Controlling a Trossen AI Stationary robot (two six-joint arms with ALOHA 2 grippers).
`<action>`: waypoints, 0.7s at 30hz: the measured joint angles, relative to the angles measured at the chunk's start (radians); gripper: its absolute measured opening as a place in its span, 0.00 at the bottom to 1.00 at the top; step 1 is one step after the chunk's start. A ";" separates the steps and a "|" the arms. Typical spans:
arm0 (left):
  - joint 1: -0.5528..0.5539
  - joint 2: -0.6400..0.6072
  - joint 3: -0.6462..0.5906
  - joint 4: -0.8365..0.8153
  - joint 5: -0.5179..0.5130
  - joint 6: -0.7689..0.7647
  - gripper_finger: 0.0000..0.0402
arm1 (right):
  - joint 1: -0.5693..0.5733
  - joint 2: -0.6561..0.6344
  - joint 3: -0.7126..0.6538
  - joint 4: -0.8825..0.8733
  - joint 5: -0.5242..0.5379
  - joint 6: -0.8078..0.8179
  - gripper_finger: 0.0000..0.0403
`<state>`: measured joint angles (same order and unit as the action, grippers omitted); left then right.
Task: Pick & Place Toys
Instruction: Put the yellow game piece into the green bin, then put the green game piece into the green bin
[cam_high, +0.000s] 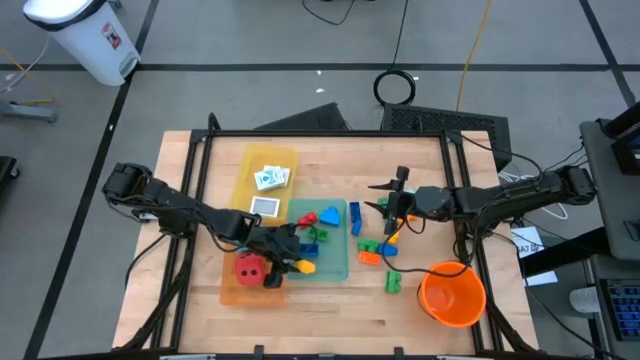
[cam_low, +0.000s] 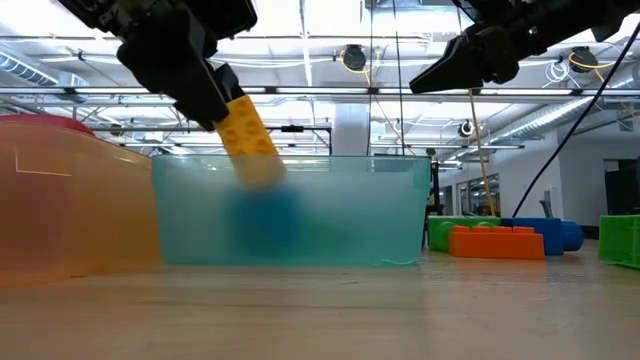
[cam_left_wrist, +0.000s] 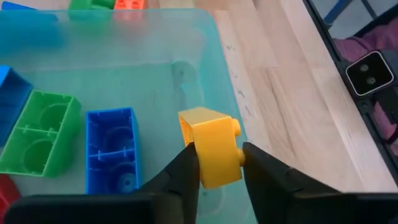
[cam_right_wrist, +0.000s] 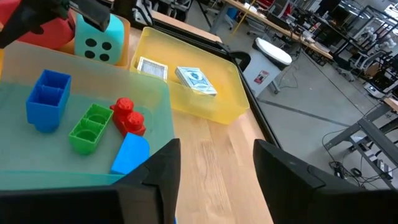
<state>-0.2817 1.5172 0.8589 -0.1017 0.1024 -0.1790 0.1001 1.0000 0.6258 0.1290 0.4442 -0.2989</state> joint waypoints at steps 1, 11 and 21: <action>0.002 0.000 0.000 -0.001 -0.001 -0.006 0.33 | 0.000 0.000 0.000 0.000 0.000 0.000 0.42; 0.026 0.000 0.000 -0.006 -0.009 -0.026 0.65 | 0.000 -0.005 0.000 -0.052 0.001 0.042 0.41; 0.072 0.000 0.000 0.046 -0.009 -0.026 0.71 | -0.033 -0.015 0.024 -0.310 -0.002 0.421 0.51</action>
<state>-0.2100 1.5169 0.8593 -0.0561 0.0933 -0.2049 0.0675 0.9855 0.6500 -0.1811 0.4420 0.1219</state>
